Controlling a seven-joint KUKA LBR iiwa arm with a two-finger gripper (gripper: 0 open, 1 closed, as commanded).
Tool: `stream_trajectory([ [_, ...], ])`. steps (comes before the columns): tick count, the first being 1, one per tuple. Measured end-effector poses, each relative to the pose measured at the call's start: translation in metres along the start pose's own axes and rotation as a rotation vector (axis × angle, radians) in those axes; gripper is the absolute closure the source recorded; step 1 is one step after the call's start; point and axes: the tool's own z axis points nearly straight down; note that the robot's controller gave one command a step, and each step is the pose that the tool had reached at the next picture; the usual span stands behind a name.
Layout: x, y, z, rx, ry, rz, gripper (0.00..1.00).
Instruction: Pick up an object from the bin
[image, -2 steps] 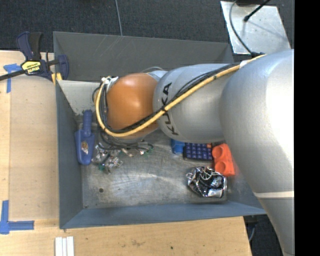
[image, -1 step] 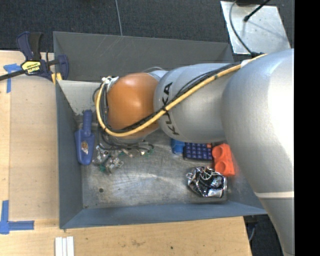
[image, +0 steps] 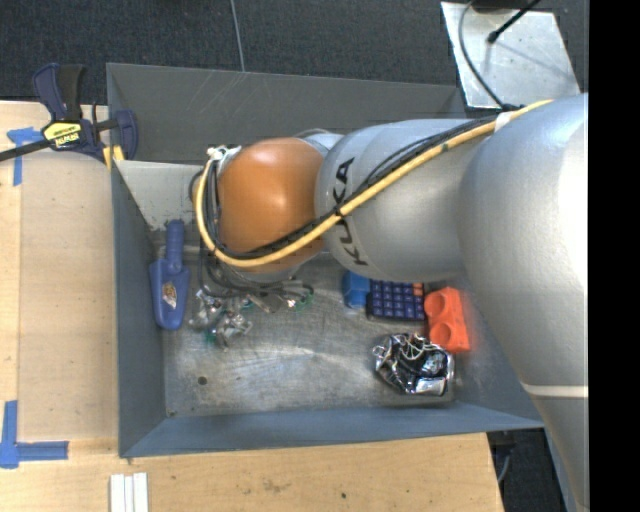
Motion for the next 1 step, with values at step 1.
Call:
stream_trajectory([
  [1,-0.0004,-0.0005,-0.0233,0.002,-0.002,0.000,1.00],
])
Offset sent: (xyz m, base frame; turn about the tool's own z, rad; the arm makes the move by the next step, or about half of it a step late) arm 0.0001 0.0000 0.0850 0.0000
